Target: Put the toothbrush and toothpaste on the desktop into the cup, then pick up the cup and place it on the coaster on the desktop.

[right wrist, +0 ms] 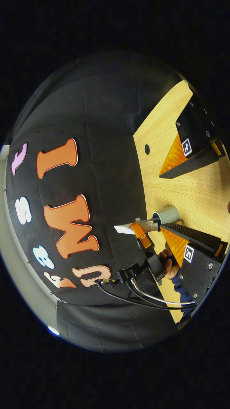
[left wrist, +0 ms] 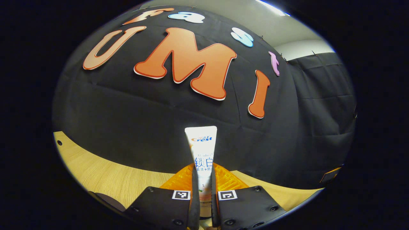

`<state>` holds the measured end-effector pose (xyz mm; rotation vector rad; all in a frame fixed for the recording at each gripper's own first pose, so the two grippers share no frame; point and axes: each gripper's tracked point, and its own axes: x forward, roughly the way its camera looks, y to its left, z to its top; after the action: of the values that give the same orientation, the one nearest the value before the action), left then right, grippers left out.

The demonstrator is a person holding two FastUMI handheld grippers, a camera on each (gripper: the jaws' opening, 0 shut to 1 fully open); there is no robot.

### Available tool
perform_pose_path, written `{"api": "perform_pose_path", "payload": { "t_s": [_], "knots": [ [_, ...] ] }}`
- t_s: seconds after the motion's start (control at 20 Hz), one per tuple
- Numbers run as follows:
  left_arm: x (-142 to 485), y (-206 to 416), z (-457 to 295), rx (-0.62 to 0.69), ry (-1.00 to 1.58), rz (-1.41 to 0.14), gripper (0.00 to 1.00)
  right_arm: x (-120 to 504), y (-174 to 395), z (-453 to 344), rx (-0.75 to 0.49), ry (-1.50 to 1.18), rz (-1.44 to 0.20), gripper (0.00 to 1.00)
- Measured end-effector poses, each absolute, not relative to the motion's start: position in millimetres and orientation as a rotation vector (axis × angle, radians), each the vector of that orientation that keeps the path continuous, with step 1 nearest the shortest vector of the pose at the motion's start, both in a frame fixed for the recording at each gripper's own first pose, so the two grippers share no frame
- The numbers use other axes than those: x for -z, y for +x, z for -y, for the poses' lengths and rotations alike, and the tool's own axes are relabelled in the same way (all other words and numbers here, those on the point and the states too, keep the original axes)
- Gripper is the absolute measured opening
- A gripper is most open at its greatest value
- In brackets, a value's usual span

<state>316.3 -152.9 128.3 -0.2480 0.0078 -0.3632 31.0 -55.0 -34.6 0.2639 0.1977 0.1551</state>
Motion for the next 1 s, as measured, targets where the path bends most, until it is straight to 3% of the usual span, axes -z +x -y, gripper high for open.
{"api": "perform_pose_path", "payload": {
  "t_s": [0.65,1.0],
  "knots": [
    [-69.9,311.6,149.5,0.322,-0.11,-0.182,0.2,47.3,32.1,48.1,-0.153,0.303,-0.234,0.85],
    [-67.7,282.2,144.9,0.36,-0.071,-0.271,0.39,52.0,34.2,32.6,-0.17,0.307,-0.278,0.84]
  ]
}}
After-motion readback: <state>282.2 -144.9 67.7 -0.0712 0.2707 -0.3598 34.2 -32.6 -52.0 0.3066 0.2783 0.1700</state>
